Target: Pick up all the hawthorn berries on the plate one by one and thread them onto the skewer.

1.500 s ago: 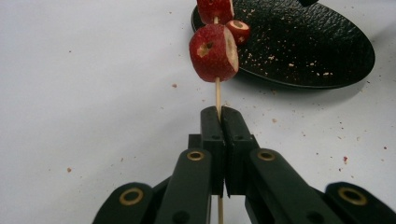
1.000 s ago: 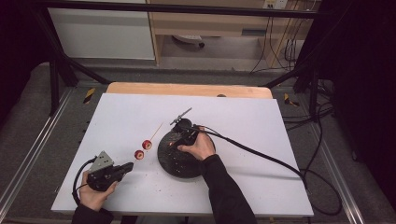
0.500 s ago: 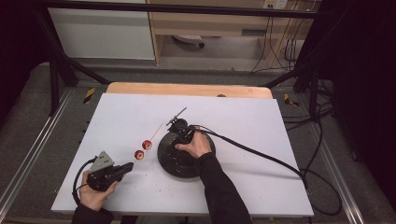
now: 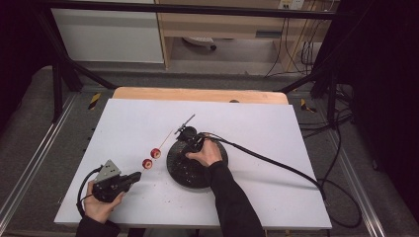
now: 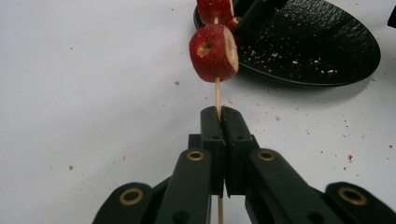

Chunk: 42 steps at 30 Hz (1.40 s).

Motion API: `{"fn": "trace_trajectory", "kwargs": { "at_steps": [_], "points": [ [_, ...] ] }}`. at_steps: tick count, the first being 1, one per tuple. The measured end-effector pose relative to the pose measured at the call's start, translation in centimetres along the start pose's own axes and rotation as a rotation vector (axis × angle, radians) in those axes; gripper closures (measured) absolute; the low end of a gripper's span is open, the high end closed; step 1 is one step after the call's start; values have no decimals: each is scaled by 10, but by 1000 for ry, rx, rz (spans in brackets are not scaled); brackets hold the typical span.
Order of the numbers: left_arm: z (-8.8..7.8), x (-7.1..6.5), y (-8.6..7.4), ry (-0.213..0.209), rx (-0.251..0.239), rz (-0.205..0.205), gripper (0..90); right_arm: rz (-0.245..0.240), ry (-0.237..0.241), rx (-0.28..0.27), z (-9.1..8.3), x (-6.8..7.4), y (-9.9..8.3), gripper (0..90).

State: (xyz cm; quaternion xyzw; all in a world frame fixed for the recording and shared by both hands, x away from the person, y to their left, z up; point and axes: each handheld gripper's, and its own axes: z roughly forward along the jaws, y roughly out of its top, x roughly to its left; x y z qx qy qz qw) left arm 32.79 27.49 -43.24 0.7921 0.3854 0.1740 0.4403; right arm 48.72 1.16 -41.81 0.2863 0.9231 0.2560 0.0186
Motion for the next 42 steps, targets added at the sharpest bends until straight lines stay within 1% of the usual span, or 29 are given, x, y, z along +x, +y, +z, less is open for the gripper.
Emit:
{"fn": "trace_trajectory", "kwargs": {
  "at_steps": [6,11,13,14,15,21,22,25,27,29,33,34,38,42],
  "points": [
    [0,0,0,0,0,1,885,6,-2,4,-1,1,0,622],
    [0,-1,0,-2,-5,-1,885,28,-7,-26,-8,1,1,624],
    [0,-1,0,-2,-5,0,885,42,-9,-40,-14,1,1,624],
    [0,-2,0,-2,-5,0,885,61,-10,-49,-17,2,2,624],
    [0,-2,0,-3,-5,1,885,69,-12,-54,-19,2,2,624],
    [1,-4,1,-5,-8,-1,885,95,-10,-100,-35,4,-1,625],
    [1,-4,1,-6,-9,0,885,102,-4,-107,-38,4,-2,625],
    [2,-6,1,-10,-11,0,885,111,-8,-130,-44,3,-7,625],
    [2,-7,2,-11,-10,1,885,125,-7,-142,-49,4,-10,625],
    [3,-9,2,-13,-9,6,885,133,2,-171,-55,3,-15,625],
    [5,-12,3,-18,-7,11,885,163,8,-217,-64,2,-26,625],
    [5,-13,3,-18,-8,10,885,169,7,-236,-66,2,-29,625],
    [7,-17,4,-24,-9,12,885,206,10,-293,-72,2,-43,625],
    [9,-20,4,-24,-9,16,885,252,10,-361,-75,1,-58,625]
  ]
}}
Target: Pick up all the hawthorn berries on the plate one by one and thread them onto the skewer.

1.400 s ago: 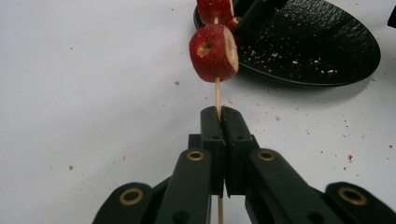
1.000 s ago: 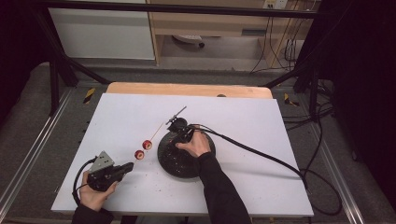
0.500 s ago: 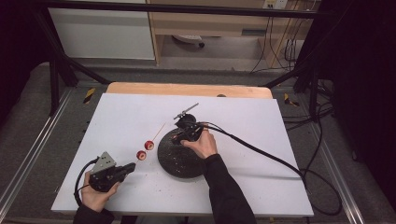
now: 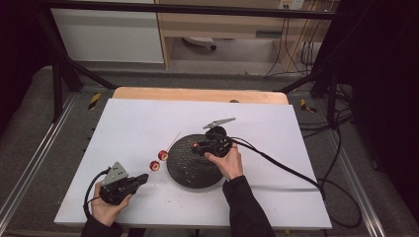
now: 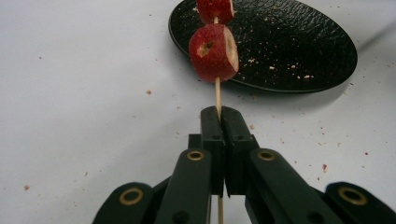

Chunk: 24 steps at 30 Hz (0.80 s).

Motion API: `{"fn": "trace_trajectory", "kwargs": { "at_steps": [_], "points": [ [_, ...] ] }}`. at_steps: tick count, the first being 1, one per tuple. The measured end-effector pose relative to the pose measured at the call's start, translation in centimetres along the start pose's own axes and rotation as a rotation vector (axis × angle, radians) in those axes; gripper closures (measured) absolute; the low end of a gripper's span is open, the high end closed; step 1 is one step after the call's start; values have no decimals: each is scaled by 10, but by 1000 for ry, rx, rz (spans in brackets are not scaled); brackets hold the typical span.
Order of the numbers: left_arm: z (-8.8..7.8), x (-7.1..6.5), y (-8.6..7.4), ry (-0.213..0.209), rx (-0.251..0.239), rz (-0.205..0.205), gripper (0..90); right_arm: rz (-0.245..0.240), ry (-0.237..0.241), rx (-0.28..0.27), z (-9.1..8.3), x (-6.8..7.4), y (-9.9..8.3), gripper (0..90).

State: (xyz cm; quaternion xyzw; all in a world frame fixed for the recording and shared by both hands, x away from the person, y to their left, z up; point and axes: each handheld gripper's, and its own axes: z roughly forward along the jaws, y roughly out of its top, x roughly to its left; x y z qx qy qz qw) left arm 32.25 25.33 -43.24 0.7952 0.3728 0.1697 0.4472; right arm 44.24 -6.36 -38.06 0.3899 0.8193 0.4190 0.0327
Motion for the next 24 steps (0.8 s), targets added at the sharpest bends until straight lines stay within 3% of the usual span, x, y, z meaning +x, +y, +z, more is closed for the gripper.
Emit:
{"fn": "trace_trajectory", "kwargs": {
  "at_steps": [12,24],
  "points": [
    [6,-8,2,-9,1,-1,885,159,38,-220,-11,-9,-41,626],
    [11,-19,6,-9,-15,-7,885,264,53,-390,-12,-11,-68,626]
  ]
}}
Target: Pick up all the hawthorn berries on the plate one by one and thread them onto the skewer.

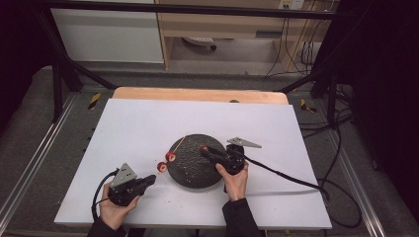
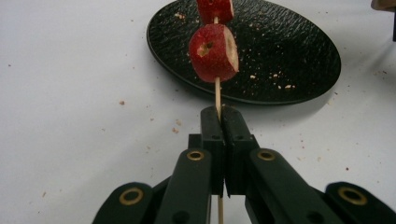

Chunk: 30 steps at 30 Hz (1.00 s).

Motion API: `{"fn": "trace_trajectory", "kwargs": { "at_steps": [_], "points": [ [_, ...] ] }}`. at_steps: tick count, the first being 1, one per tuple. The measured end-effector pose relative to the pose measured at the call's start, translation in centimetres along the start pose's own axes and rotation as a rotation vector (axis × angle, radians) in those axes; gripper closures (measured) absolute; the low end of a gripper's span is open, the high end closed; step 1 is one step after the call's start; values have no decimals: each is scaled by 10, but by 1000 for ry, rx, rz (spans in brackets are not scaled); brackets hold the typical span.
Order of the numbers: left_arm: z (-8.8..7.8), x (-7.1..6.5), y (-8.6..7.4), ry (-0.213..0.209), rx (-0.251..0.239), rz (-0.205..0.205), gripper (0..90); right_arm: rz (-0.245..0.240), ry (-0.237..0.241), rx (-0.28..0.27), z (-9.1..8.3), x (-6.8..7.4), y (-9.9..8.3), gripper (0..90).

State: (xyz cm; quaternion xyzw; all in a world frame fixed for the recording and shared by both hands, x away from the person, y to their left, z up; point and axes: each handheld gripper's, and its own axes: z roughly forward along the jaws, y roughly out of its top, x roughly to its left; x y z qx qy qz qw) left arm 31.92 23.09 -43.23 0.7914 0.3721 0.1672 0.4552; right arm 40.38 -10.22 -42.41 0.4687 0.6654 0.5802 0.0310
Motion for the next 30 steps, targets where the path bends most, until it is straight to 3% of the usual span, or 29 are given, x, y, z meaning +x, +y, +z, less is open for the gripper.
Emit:
{"fn": "trace_trajectory", "kwargs": {
  "at_steps": [7,12,19,30],
  "points": [
    [5,-8,6,1,-10,7,885,56,12,-102,-7,-1,4,627],
    [8,-14,11,-4,-21,13,885,64,19,-176,-12,-1,13,627],
    [12,-21,17,-12,-37,10,885,100,38,-251,-19,-1,25,627],
    [18,-35,26,-30,-58,17,885,155,45,-325,-22,-6,36,628]
  ]
}}
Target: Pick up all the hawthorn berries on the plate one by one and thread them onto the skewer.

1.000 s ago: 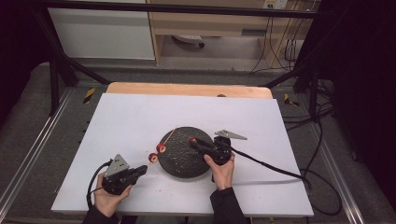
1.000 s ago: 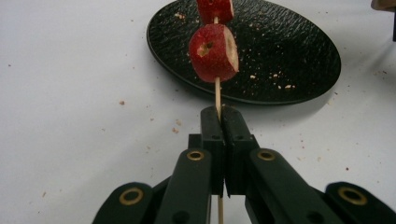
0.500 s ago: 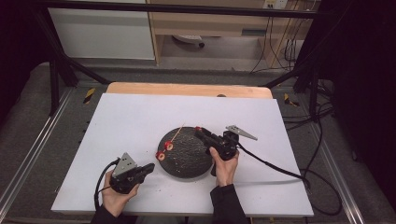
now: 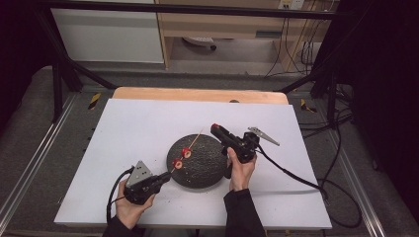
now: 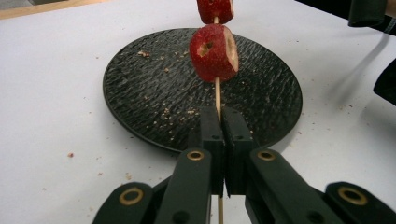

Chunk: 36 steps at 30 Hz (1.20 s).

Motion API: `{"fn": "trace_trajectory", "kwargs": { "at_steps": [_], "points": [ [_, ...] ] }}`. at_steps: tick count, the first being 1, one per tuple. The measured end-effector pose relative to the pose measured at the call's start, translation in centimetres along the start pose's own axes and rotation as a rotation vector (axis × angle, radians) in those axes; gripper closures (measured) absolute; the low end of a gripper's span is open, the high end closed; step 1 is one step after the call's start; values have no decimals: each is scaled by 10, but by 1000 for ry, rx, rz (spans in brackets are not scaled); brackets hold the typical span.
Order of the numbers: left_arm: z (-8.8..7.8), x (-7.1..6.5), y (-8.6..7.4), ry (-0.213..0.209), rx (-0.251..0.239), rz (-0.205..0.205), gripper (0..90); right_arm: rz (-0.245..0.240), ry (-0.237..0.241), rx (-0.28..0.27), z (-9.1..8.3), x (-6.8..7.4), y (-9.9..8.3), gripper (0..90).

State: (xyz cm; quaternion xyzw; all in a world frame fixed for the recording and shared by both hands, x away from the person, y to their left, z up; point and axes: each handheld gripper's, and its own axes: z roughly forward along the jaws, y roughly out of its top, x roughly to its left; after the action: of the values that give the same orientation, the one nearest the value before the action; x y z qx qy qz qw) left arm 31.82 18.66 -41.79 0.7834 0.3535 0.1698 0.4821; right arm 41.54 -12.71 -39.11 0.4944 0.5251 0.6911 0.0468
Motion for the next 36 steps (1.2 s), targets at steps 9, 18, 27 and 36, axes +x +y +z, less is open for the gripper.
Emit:
{"fn": "trace_trajectory", "kwargs": {
  "at_steps": [9,18,27,36],
  "points": [
    [5,-10,4,-15,-16,4,885,36,12,-53,-1,-2,9,628],
    [12,-23,7,-36,-30,14,885,78,16,-82,-1,-1,14,628],
    [15,-29,10,-35,-49,10,885,114,29,-104,-3,-1,14,628],
    [17,-31,10,-29,-64,5,885,131,43,-111,-4,0,15,628]
  ]
}}
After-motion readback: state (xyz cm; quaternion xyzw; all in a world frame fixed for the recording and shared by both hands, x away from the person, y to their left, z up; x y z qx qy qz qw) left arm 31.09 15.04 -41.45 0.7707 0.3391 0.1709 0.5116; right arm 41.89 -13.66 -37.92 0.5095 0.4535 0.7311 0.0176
